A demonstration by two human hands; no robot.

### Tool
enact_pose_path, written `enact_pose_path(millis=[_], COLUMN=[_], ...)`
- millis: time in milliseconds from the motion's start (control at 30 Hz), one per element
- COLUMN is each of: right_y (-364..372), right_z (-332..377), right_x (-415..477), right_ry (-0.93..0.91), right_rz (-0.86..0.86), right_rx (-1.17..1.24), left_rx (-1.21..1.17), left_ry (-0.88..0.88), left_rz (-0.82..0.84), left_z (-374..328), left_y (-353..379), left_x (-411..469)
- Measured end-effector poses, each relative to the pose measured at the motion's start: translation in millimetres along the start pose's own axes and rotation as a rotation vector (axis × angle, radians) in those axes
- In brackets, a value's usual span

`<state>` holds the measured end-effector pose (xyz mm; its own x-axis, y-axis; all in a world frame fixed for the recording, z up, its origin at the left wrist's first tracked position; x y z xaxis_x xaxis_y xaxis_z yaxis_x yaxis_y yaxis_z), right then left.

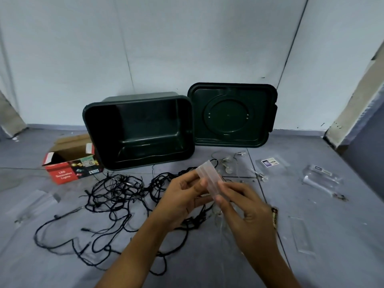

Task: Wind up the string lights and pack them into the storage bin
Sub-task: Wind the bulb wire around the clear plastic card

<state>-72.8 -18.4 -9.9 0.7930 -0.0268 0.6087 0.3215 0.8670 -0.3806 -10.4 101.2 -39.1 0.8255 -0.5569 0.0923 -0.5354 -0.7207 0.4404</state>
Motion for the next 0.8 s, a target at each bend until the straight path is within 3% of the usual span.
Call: enact_pose_path(millis=[200, 300, 500, 600, 700, 800], right_y=[1.1, 2.1, 3.4, 7.3, 16.1, 23.3], right_z=[-2.4, -9.1, -10.2, -22.6, -38.7, -40.7], right_x=[2.2, 7.3, 20.5, 18.9, -4.2, -35.4], right_ry=[-0.005, 0.021, 0.033, 0.264, 0.551, 0.606], right_rz=[-0.002, 0.079, 0.303, 0.332, 0.229, 0.135], right_rx=[0.011, 0.029, 0.089, 0.22, 0.295, 0.171], left_rx=[0.038, 0.123, 0.421, 0.438, 0.326, 0.217], left_ry=[-0.033, -0.086, -0.21, -0.272, -0.264, -0.188], left_rz=[0.018, 0.045, -0.055, -0.069, -0.172, -0.31], left_z=[-0.1, -9.6, -35.5, -37.1, -34.8, -34.9], left_y=[-1.4, -6.9, -13.2, -19.9, -29.0, -39.3], left_x=[0.5, -1.5, -2.6, -4.3, -8.0, -12.3])
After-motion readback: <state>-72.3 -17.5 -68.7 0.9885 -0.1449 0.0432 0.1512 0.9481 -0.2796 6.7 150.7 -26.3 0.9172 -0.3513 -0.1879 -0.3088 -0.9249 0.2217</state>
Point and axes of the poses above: each hand's wrist, its own x-axis towards the middle knuckle, its own y-axis out of the palm, z = x × y, the point moved 7 cm from there along x, towards the middle knuckle, and after that the axes turned 6 degrees about z, right-handed, at the moved point
